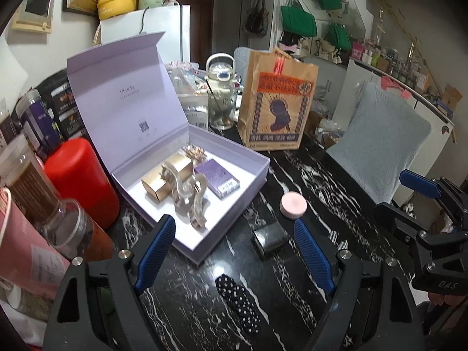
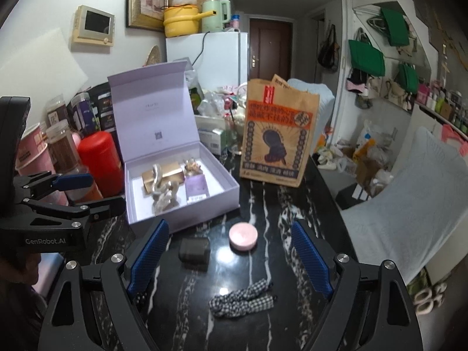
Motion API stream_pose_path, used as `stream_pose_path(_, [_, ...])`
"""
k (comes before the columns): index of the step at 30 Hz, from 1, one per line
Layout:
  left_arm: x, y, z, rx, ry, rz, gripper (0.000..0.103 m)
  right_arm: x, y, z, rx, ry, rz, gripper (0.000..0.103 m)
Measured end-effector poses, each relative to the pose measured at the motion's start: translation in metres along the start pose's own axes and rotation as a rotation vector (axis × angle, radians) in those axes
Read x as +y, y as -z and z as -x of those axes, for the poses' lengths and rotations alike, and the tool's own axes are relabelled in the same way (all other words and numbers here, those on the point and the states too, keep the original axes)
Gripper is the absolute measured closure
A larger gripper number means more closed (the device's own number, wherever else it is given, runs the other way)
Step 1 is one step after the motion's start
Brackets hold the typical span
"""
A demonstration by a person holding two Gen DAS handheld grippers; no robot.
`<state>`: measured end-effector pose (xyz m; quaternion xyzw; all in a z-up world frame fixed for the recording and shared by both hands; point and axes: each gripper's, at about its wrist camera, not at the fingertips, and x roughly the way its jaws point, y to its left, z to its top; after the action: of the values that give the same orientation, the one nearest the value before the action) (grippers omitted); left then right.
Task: Organize rigid objects
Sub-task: 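Withdraw both tools from the lavender box toward the items on the table, then grasp the clear heart cube with the left tool while the right tool grasps the gingham scrunchie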
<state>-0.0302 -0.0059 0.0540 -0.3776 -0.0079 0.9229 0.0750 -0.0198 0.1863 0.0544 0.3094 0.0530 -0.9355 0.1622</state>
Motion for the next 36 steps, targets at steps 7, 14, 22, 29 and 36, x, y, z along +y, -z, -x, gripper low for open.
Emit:
stream_pose_path(7, [-0.001, 0.02, -0.003, 0.025, 0.045, -0.002, 0.019, 0.001, 0.024, 0.0, 0.009, -0.011, -0.023, 0.017])
stream_pose_path(14, [-0.002, 0.037, -0.013, 0.071, 0.056, -0.007, 0.019, 0.0, 0.049, -0.006, 0.047, -0.046, -0.058, 0.017])
stream_pose_path(22, [0.0, 0.052, -0.028, 0.101, 0.094, 0.013, 0.019, -0.008, 0.075, -0.024, 0.125, -0.067, -0.112, 0.017])
stream_pose_path(29, [-0.008, 0.062, -0.046, 0.131, 0.112, -0.012, 0.02, -0.013, 0.085, -0.039, 0.153, -0.04, -0.117, 0.017])
stream_pose_path(36, [-0.013, 0.063, -0.069, 0.171, 0.128, -0.037, 0.02, -0.02, 0.094, -0.057, 0.209, -0.043, -0.144, 0.017])
